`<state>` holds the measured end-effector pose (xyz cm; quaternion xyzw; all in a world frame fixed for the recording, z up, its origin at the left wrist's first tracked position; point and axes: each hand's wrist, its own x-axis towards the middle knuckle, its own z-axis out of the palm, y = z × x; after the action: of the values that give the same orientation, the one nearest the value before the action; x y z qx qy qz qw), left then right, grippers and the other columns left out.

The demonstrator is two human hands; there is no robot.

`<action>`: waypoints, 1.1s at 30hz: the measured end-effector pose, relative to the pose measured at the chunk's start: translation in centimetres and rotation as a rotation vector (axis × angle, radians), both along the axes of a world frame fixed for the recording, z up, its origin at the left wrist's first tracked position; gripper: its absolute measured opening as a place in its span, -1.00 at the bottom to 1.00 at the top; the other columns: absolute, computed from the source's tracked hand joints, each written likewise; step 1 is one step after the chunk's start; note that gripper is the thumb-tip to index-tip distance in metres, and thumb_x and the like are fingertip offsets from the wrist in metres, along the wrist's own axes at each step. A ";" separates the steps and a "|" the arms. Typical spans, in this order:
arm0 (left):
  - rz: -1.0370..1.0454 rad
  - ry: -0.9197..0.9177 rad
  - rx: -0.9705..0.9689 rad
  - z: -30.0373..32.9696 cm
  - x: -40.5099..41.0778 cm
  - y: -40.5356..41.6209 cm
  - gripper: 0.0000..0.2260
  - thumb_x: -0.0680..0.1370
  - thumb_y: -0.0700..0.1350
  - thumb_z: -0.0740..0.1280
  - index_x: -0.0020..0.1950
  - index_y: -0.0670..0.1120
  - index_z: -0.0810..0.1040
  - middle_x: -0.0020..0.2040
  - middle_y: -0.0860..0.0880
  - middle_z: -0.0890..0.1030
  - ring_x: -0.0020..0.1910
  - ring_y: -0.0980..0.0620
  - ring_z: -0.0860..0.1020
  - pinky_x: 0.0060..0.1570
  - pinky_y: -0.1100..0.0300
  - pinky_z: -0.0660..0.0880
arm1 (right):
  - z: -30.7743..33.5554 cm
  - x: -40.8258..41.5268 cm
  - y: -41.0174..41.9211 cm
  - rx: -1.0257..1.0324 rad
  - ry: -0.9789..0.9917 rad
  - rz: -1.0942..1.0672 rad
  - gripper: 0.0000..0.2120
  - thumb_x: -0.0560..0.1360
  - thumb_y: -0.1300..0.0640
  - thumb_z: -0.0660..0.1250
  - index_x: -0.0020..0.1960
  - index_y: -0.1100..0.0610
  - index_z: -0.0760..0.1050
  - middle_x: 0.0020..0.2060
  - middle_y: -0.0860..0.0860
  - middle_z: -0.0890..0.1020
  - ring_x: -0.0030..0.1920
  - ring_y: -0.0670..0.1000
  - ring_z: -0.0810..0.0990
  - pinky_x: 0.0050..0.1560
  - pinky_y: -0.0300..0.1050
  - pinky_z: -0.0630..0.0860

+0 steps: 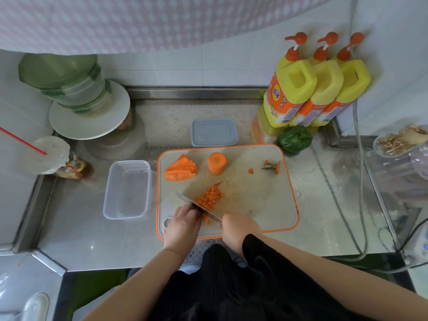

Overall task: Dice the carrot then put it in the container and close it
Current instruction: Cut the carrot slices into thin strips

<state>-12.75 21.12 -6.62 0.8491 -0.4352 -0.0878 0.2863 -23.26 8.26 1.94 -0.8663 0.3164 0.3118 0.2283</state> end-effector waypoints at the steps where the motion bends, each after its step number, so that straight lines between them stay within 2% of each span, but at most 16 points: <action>1: 0.007 0.007 0.009 -0.1 0.1 0.0 -0.82 0.50 -0.06 0.31 -0.13 -0.11 0.67 -0.11 0.00 0.61 -0.12 -0.05 0.55 -0.27 0.12 0.51 | -0.1 0.2 0.1 -0.011 0.004 0.013 -0.76 0.65 0.09 0.10 0.21 0.17 0.44 0.05 0.09 0.61 0.06 0.11 0.60 0.03 -0.04 0.50; 4: 0.004 0.003 0.015 -0.2 0.1 0.0 -0.86 0.48 -0.07 0.35 -0.13 -0.10 0.67 -0.11 0.01 0.62 -0.12 -0.05 0.57 -0.25 0.16 0.48 | -0.6 0.5 0.4 -0.024 0.013 0.020 -0.78 0.65 0.12 0.12 0.19 0.18 0.46 0.04 0.10 0.62 0.05 0.11 0.61 -0.01 -0.07 0.50; 7: -0.002 -0.003 0.007 -0.3 0.1 0.0 -0.85 0.49 -0.07 0.34 -0.13 -0.10 0.67 -0.11 0.01 0.62 -0.12 -0.05 0.56 -0.26 0.19 0.47 | -1.0 0.3 0.4 -0.008 0.003 0.012 -0.69 0.66 0.02 0.07 0.17 0.19 0.47 0.01 0.12 0.62 0.02 0.14 0.61 -0.04 -0.04 0.49; 11: -0.032 -0.024 -0.018 -0.2 0.1 0.2 -0.74 0.53 0.01 0.22 -0.12 -0.08 0.67 -0.09 0.05 0.60 -0.09 0.03 0.51 -0.27 0.17 0.50 | -1.2 0.1 -0.7 0.041 -0.005 -0.065 -0.60 0.65 -0.11 0.02 0.13 0.18 0.45 0.00 0.12 0.61 0.01 0.15 0.59 -0.09 -0.05 0.45; 14: -0.026 -0.019 -0.029 0.2 0.0 0.4 -0.73 0.53 0.02 0.21 -0.10 -0.05 0.67 -0.09 0.07 0.59 -0.08 0.09 0.46 -0.26 0.18 0.46 | -1.0 0.3 -1.3 0.083 0.002 -0.101 -0.56 0.63 -0.17 0.01 0.10 0.17 0.44 -0.01 0.11 0.61 0.00 0.14 0.58 -0.04 -0.01 0.50; 18: -0.012 -0.024 -0.040 0.2 0.0 1.0 -0.74 0.54 0.01 0.21 -0.08 -0.08 0.64 -0.09 0.05 0.58 -0.09 0.08 0.46 -0.18 0.21 0.45 | -0.2 0.2 -0.7 0.029 -0.053 -0.041 -0.59 0.66 -0.11 -0.01 0.13 0.18 0.43 -0.01 0.11 0.62 0.01 0.15 0.59 -0.05 -0.03 0.47; 21: -0.020 -0.032 -0.024 -0.3 -0.1 1.1 -0.74 0.53 -0.01 0.21 -0.10 -0.09 0.64 -0.09 0.05 0.59 -0.10 0.07 0.46 -0.21 0.13 0.53 | 0.1 0.1 -0.1 0.005 -0.090 -0.010 -0.64 0.66 -0.07 0.02 0.12 0.18 0.43 -0.01 0.12 0.62 0.01 0.16 0.60 -0.08 -0.05 0.44; 27: -0.011 -0.054 -0.054 -0.3 0.0 0.8 -0.75 0.51 -0.05 0.21 -0.14 -0.09 0.67 -0.11 0.03 0.62 -0.12 0.04 0.50 -0.25 0.14 0.53 | -0.6 0.3 0.5 -0.024 -0.026 0.038 -0.76 0.65 0.08 0.10 0.19 0.18 0.44 0.03 0.10 0.62 0.03 0.13 0.61 -0.07 -0.07 0.47; 33: -0.013 -0.051 -0.060 -0.9 0.0 0.9 -0.76 0.52 -0.04 0.23 -0.12 -0.08 0.68 -0.10 0.03 0.63 -0.11 0.03 0.50 -0.25 0.14 0.53 | -1.7 0.9 1.2 -0.051 -0.036 0.036 -0.76 0.64 0.10 0.13 0.20 0.21 0.45 0.03 0.13 0.63 0.03 0.15 0.62 -0.07 -0.05 0.49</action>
<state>-12.72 21.98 -7.48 0.8392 -0.4503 -0.0552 0.3000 -22.35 9.42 0.27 -0.8830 0.3043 0.2921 0.2060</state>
